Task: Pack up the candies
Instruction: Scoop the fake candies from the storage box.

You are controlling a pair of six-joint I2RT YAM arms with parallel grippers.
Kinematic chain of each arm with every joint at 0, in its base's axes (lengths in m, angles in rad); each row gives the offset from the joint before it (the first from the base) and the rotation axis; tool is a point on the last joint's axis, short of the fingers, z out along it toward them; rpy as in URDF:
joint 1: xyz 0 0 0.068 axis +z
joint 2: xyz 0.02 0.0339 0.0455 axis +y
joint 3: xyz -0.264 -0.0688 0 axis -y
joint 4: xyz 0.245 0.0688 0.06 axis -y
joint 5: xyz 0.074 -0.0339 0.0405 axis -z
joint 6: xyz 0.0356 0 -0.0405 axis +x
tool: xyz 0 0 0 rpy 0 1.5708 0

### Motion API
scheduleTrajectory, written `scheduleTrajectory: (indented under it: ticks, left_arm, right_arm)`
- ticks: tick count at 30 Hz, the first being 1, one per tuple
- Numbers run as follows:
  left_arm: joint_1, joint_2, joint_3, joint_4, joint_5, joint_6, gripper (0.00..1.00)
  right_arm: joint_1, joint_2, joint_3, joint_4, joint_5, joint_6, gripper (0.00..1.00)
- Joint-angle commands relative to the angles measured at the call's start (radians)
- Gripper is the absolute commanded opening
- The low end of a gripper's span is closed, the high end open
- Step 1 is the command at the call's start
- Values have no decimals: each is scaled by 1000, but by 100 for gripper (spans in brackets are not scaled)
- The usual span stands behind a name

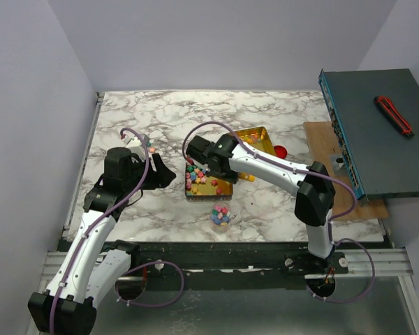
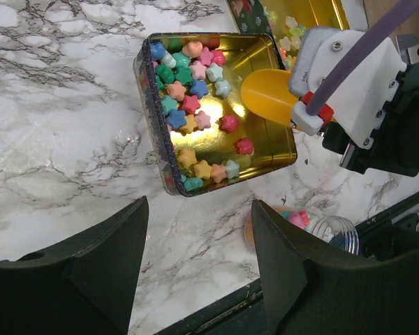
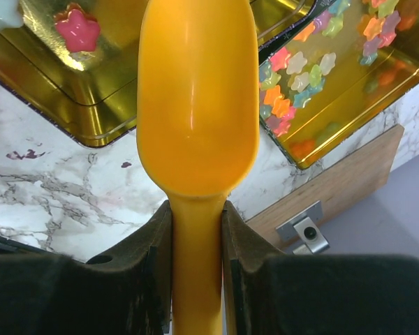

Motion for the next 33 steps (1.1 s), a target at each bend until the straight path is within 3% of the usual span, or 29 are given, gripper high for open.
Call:
scheduleTrajectory:
  ticks: [1,16,33]
  left_arm:
    - [-4,-14,-2,-14,20,2,63]
    - [-5,-12,-3,-14,19,2,63]
    - [-5,7,-2,-20,10,2,63]
  right_arm:
    - [-3,34,33,-1,70,-19,1]
    - [-2,131,75,20,35,-31,1]
    - [-3,149,8,179,-61,-66,1]
